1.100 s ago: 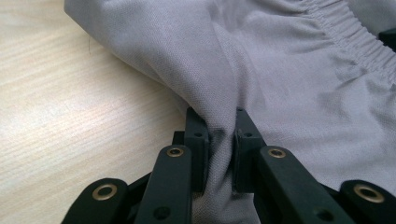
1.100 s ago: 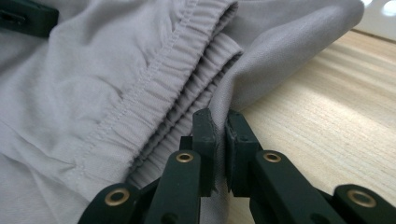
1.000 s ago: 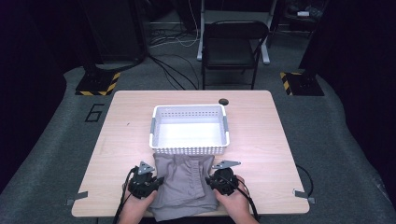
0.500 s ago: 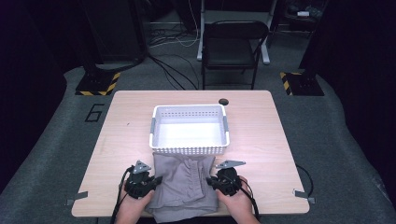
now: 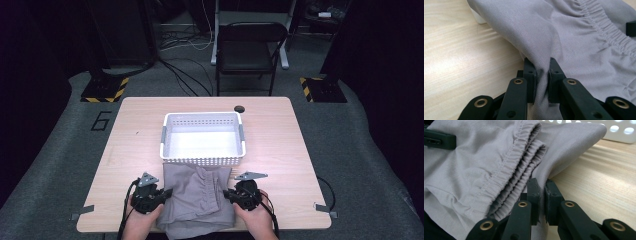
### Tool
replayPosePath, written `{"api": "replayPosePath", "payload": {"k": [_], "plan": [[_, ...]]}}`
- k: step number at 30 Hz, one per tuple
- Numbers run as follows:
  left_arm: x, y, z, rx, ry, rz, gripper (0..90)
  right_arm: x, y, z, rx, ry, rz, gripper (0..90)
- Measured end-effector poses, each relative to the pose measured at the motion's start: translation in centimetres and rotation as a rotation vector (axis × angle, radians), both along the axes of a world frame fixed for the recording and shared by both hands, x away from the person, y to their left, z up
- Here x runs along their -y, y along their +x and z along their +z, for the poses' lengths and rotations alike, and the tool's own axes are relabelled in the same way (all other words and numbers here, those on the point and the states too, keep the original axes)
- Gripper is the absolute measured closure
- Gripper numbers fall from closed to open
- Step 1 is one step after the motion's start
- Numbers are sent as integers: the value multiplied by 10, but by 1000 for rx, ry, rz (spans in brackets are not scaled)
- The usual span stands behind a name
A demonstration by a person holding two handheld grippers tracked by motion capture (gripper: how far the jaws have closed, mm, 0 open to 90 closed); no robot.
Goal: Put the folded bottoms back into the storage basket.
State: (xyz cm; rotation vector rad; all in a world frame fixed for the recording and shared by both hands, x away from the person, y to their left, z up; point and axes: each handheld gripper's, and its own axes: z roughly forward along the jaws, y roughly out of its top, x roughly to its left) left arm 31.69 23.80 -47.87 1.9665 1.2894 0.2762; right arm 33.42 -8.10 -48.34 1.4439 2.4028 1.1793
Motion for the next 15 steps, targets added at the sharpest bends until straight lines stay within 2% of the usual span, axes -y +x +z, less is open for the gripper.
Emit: {"api": "replayPosePath", "payload": {"k": [5, 7, 9, 10, 11, 12, 13, 15], "plan": [[2, -2, 2, -2, -2, 2, 809, 0, -2, 3, -1, -11, -7, 844], [3, -3, 3, -6, -8, -2, 809, 1, -1, 4, 18, -18, 5, 844], [3, -3, 5, -9, 8, -15, 808, 2, -2, 8, 11, -20, 0, 845], [4, -3, 6, -18, -1, -16, 808, 2, -1, 9, 19, -16, 4, 845], [3, -2, 8, -21, 15, -35, 808, 3, -1, 11, 8, -18, 4, 845], [5, -2, 8, -19, -1, -20, 808, 3, 0, 12, 15, -20, 11, 845], [4, -2, 11, -27, 12, -40, 808, 3, 1, 14, 12, -23, 15, 845], [6, -2, 14, -26, 6, -39, 808, 4, 2, 17, 11, -30, 21, 845]]}}
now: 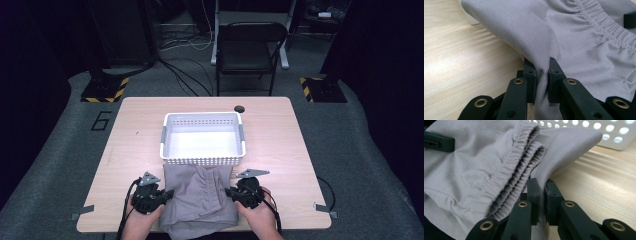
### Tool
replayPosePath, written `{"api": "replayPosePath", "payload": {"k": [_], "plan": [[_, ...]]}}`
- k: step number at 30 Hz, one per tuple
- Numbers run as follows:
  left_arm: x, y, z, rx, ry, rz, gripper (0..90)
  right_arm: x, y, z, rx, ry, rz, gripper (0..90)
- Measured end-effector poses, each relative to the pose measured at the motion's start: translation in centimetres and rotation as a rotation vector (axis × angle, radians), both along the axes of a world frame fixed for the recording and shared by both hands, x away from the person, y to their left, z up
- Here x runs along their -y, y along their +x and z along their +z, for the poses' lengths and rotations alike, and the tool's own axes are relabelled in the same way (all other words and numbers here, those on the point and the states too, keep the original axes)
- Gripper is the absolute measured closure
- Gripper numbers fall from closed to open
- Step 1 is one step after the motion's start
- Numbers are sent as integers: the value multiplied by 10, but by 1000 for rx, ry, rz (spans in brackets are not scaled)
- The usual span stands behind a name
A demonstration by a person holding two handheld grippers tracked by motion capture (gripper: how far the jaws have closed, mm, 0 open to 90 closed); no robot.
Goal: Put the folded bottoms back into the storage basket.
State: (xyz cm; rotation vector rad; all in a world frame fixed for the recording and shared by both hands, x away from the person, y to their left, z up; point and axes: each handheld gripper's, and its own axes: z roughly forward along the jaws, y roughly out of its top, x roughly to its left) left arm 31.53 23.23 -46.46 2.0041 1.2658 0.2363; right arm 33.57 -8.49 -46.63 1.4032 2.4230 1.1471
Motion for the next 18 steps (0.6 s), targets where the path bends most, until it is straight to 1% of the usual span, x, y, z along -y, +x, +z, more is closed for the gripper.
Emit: {"api": "replayPosePath", "payload": {"k": [1, 2, 3, 4, 6, 7, 8, 9, 10, 11, 12, 13, 14, 15, 16, 17, 18], "plan": [[0, 0, 2, 8, 9, -7, 808, 0, 1, 1, 12, -7, 13, 844], [0, 1, 3, 6, 8, -12, 808, 0, 1, 4, 5, -11, 8, 844], [0, 1, 5, 6, 6, -11, 808, 1, 2, 5, 17, -14, 19, 844], [0, 1, 7, 10, 13, -21, 808, 1, 2, 7, 14, -20, 19, 845], [0, 1, 11, 7, 2, -20, 808, 1, 2, 12, 21, -15, 25, 845], [0, 1, 13, 1, 1, -25, 808, 1, 3, 14, 18, -15, 27, 845], [1, 1, 14, 15, -11, -7, 808, 1, 3, 16, 15, -14, 26, 845], [1, 1, 16, 9, -16, -3, 808, 1, 3, 18, 19, -14, 29, 845], [1, 1, 18, 17, -10, -13, 808, 1, 3, 20, 16, -13, 33, 845], [1, 1, 19, 18, -9, -10, 808, 0, 3, 22, 15, -9, 31, 844], [1, 1, 21, 23, -10, -12, 808, 1, 3, 24, 21, -16, 39, 845], [1, 1, 23, 13, -15, -15, 808, 1, 2, 26, 29, -15, 40, 845], [1, 1, 24, 21, -11, -20, 808, 1, 3, 27, 37, -16, 44, 845], [2, 0, 26, 18, -21, -13, 808, 1, 2, 29, 35, -16, 43, 844], [1, 1, 28, 20, -16, -21, 808, 2, 2, 31, 38, -19, 45, 845], [1, 1, 30, 24, -17, -23, 808, 1, 1, 33, 29, -18, 40, 844], [0, 1, 32, 21, -23, -24, 808, 2, 2, 34, 44, -18, 48, 844]]}}
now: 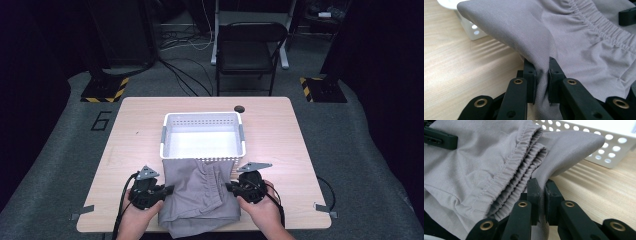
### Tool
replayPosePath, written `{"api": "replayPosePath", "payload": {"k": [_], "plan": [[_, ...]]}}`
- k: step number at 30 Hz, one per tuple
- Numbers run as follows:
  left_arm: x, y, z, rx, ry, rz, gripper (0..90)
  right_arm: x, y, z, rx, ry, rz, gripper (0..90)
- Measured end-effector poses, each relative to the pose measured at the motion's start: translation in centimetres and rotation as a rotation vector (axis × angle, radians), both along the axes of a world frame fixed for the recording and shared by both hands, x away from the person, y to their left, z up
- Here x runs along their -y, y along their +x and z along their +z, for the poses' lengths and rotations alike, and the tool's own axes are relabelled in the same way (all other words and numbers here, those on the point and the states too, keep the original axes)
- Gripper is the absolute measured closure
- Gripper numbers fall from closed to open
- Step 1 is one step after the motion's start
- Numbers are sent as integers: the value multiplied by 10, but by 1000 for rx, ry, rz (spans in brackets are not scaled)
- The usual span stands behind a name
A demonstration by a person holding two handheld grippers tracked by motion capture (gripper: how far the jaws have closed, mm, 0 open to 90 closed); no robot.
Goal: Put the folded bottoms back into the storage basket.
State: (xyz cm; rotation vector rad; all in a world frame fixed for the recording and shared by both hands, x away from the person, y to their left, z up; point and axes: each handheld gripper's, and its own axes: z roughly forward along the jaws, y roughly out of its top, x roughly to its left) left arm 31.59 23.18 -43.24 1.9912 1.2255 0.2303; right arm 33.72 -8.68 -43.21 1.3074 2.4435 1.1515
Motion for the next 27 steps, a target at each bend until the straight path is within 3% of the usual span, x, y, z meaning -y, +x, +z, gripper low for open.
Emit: {"api": "replayPosePath", "payload": {"k": [8, 15, 16, 19, 27], "plan": [[-1, 3, 11, 7, -1, -13, 808, 3, 1, 10, -25, 24, -16, 845], [0, 4, 18, 4, -3, -14, 808, 4, 3, 17, -1, 27, 2, 844], [-1, 5, 20, 11, 8, -22, 808, 3, 2, 19, -14, 23, -7, 844], [-3, 5, 26, 13, 18, -37, 808, 2, 3, 23, 5, 12, 6, 844], [-3, 2, 43, 28, -1, -41, 808, 4, -1, 37, 8, 27, 14, 844]]}}
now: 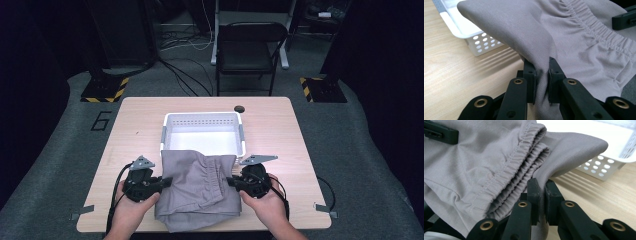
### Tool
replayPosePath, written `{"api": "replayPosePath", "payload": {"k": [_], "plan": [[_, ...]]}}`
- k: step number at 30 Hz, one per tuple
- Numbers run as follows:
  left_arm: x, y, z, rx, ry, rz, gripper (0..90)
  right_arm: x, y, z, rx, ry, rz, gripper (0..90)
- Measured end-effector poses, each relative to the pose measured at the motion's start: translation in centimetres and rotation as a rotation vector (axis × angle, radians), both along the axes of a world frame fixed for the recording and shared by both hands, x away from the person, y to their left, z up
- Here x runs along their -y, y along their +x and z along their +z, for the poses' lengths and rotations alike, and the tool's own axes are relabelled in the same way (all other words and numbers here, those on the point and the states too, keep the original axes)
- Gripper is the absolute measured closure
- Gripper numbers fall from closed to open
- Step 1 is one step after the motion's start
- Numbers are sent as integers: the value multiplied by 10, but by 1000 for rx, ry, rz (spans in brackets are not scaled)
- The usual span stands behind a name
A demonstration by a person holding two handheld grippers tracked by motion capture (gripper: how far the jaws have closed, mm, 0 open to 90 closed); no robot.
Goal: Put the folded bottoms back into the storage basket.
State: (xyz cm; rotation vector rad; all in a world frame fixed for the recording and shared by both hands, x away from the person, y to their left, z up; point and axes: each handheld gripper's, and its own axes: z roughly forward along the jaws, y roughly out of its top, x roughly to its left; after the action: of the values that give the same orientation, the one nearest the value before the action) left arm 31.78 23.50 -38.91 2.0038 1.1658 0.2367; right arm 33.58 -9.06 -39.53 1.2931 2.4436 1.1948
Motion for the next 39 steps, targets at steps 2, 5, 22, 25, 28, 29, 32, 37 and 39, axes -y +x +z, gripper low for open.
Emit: {"api": "replayPosePath", "payload": {"k": [2, 5, 22, 25, 28, 29, 32, 37, 39], "plan": [[1, -1, 3, 12, 1, -3, 808, 1, -2, 4, -2, 4, 0, 844], [2, -1, 8, 13, 6, -16, 808, 1, -3, 9, 13, 5, 3, 844], [1, 19, 19, 13, 11, -10, 808, 1, 12, 23, 40, 2, 1, 844], [2, 22, 24, 19, 7, -2, 808, 1, 16, 29, 55, -7, 3, 844], [1, 26, 29, 22, 12, -6, 808, 0, 19, 34, 64, -7, -1, 844], [2, 27, 31, 24, 11, -5, 808, 0, 20, 35, 63, -6, -3, 844], [3, 31, 35, 28, 9, -6, 808, 1, 24, 39, 70, -17, 3, 844], [3, 36, 41, 31, 17, -13, 807, 2, 32, 44, 45, -6, -1, 844], [4, 38, 42, 33, 18, -13, 808, 3, 35, 43, 31, -13, -7, 844]]}}
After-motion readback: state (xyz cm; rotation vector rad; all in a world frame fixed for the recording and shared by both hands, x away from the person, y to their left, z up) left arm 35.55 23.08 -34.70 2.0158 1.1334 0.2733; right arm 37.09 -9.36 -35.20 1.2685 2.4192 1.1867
